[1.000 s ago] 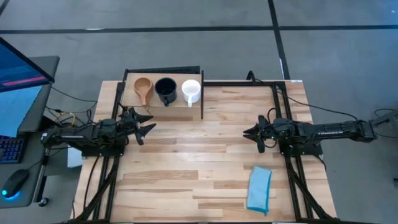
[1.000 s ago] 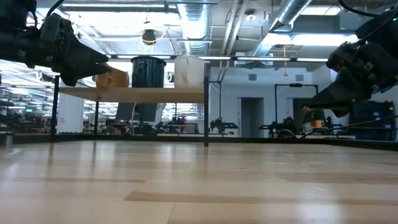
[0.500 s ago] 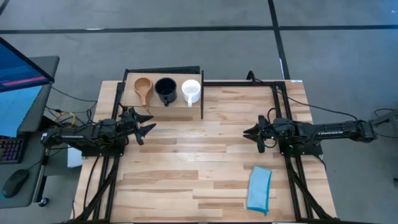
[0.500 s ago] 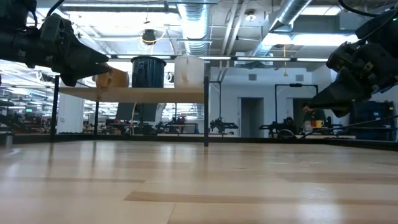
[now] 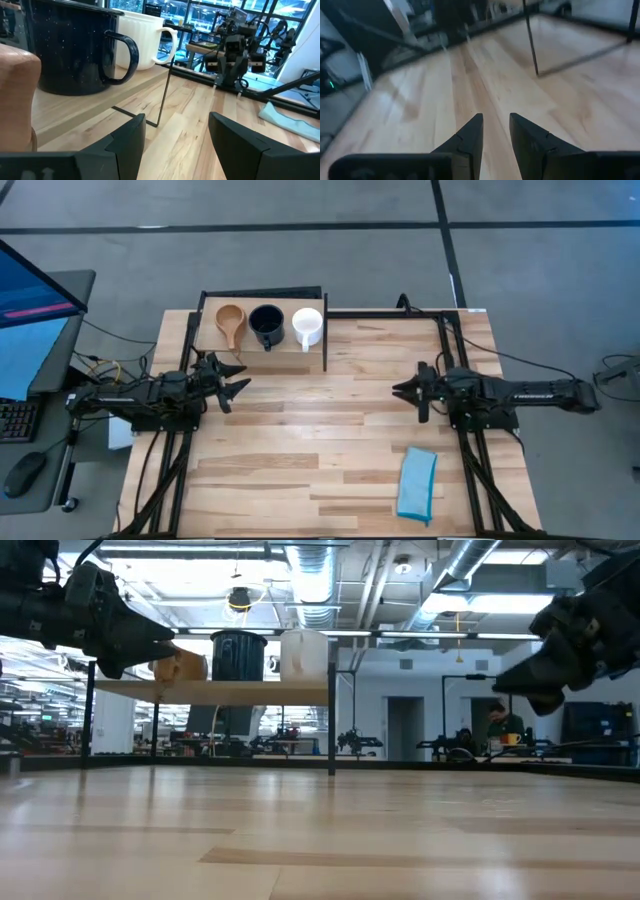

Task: Stack small to large cups/mugs on shelf
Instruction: Return to Home Position

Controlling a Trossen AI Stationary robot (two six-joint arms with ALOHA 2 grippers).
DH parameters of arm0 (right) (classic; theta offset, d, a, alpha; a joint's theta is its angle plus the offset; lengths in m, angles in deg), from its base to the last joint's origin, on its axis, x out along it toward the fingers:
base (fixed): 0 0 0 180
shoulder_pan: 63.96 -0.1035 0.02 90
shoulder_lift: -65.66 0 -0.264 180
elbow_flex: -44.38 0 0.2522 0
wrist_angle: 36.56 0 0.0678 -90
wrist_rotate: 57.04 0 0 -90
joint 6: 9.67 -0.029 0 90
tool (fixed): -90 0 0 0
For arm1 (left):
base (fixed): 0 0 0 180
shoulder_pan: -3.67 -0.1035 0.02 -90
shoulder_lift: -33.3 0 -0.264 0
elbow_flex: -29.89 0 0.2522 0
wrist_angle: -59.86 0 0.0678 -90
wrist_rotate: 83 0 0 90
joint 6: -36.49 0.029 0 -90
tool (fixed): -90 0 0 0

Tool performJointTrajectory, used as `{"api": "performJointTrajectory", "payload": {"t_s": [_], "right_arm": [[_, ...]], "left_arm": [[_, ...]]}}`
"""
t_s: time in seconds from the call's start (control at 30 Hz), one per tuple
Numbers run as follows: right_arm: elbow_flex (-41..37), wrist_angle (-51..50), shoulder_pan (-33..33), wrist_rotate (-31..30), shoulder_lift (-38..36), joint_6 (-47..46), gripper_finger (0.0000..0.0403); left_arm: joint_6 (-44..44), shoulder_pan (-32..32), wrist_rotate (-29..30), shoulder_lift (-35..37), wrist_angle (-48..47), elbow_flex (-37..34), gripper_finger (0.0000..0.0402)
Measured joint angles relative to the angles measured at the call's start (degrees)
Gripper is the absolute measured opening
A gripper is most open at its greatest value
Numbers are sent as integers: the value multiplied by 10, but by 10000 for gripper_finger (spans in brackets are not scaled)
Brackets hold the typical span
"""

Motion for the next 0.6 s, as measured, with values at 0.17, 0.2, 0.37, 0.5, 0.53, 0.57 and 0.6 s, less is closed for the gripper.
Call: {"api": "performJointTrajectory", "payload": {"t_s": [0.17, 0.2, 0.37, 0.5, 0.53, 0.57, 0.6], "right_arm": [[0, -5, 22, -2, -58, 69, 118], [0, -5, 27, -2, -67, 81, 118], [0, -5, 54, -2, -96, 89, 118], [0, -6, 66, -2, -113, 78, 118], [0, -6, 69, -2, -115, 76, 118], [0, -6, 71, -2, -116, 76, 118], [0, -6, 73, -2, -117, 76, 118]], "left_arm": [[2, 0, 0, 0, 0, 0, 209], [0, 0, 0, 0, 0, 0, 209], [2, 0, 0, 0, 0, 0, 209], [2, 0, 0, 0, 0, 0, 209], [2, 0, 0, 0, 0, 0, 209], [2, 0, 0, 0, 0, 0, 209], [2, 0, 0, 0, 0, 0, 209]]}}
